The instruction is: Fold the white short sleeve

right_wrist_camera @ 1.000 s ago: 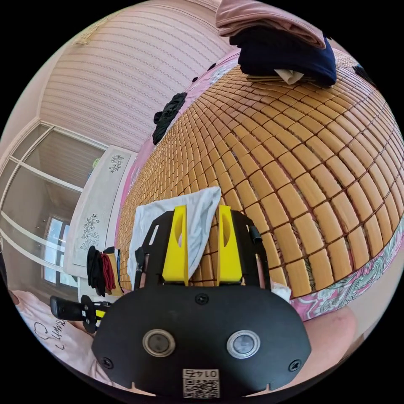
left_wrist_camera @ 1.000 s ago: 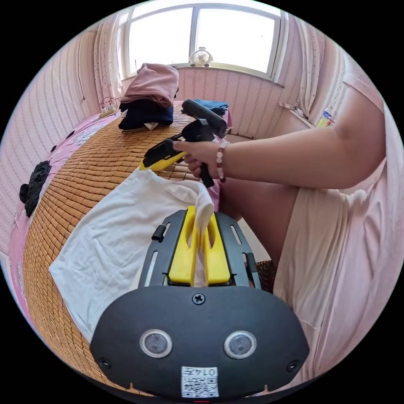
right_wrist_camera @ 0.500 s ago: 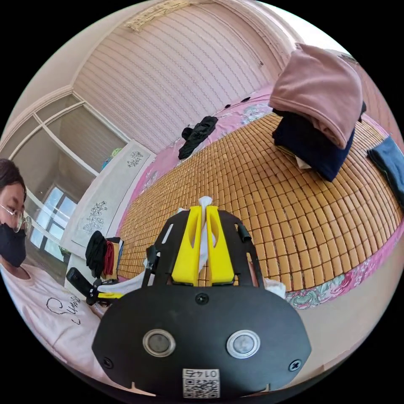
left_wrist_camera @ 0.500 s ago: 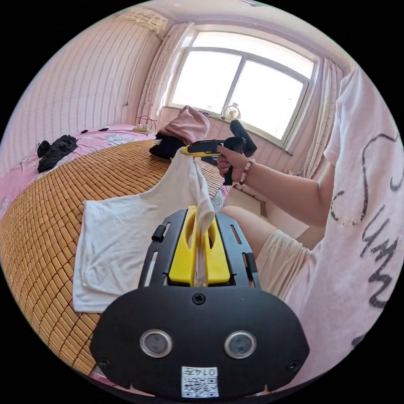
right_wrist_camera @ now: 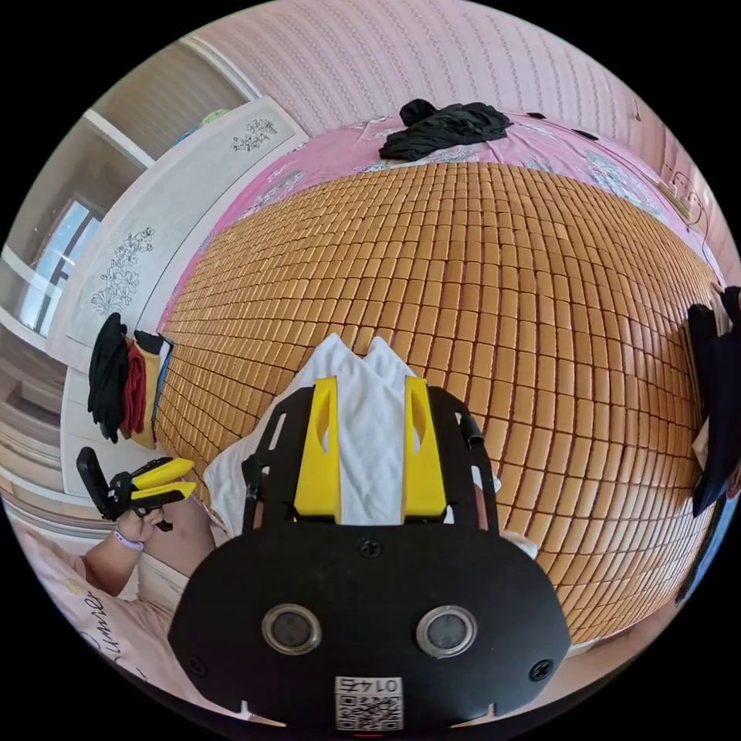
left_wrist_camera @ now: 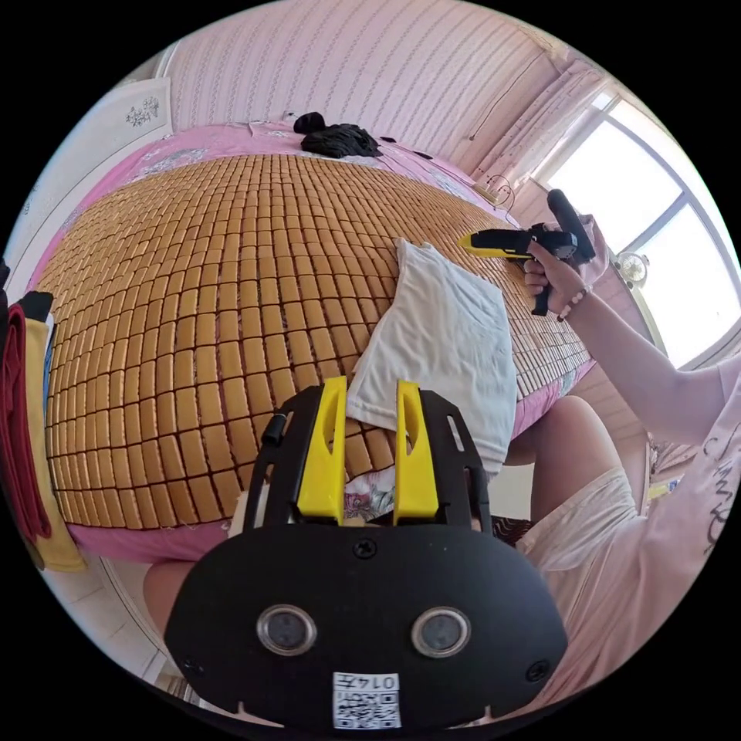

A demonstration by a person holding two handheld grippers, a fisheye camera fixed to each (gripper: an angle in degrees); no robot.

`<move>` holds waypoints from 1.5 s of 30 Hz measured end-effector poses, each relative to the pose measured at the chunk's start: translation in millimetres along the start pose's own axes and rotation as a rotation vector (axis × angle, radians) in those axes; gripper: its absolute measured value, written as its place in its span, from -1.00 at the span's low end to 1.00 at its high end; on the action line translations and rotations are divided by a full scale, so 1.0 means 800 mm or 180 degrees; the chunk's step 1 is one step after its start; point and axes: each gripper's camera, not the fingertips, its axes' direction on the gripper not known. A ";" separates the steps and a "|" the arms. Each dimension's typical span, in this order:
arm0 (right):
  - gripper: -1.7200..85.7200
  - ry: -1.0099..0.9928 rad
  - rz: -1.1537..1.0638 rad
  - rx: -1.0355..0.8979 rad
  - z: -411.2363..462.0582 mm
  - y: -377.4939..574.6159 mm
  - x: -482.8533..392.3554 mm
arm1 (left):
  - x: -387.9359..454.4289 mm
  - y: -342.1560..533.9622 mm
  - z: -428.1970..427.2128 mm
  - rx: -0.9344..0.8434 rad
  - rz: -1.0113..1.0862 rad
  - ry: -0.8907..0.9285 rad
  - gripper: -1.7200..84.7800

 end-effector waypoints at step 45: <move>-0.79 0.0117 -0.0999 -0.0648 0.097 -0.088 -0.164 | 0.017 0.065 -0.084 -0.0313 0.0090 0.0036 -0.74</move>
